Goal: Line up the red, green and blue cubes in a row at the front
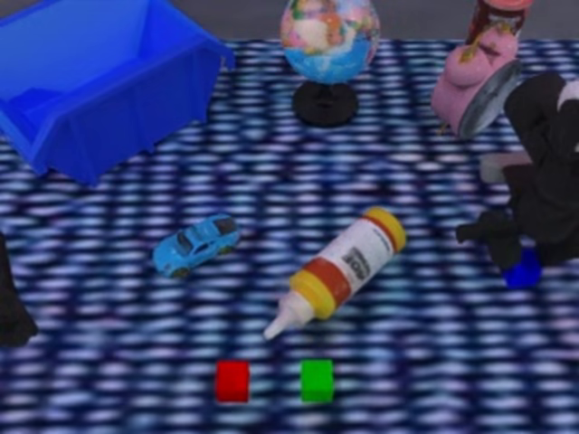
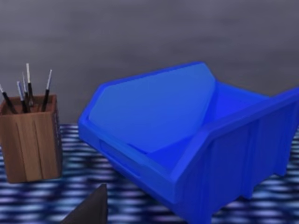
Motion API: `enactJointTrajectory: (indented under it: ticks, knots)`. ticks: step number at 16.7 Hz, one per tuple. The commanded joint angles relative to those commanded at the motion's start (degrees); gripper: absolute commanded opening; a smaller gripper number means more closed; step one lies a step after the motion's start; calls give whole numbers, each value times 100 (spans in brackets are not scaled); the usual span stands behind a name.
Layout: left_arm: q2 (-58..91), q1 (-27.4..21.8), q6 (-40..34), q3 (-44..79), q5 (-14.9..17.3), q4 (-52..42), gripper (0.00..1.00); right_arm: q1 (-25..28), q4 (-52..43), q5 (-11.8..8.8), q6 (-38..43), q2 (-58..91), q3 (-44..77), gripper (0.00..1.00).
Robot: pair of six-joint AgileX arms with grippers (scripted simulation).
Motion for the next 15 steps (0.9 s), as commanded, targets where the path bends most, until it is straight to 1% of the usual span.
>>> enactJointTrajectory:
  ticks: [4,5,7,13,15]
  knots:
    - [0,0,0,0,0,0,100,0,0,0,0,0,0,0]
    - [0,0,0,0,0,0,100,1,-124,32,-17,-280,113,0]
    - [0,0,0,0,0,0,100,0,-222,32,-12,-316,184,0]
    - [0,0,0,0,0,0,100,47,-1414,27,-34,-803,832,0]
    - [0,0,0,0,0,0,100,50,-1575,27,-34,-908,935,0]
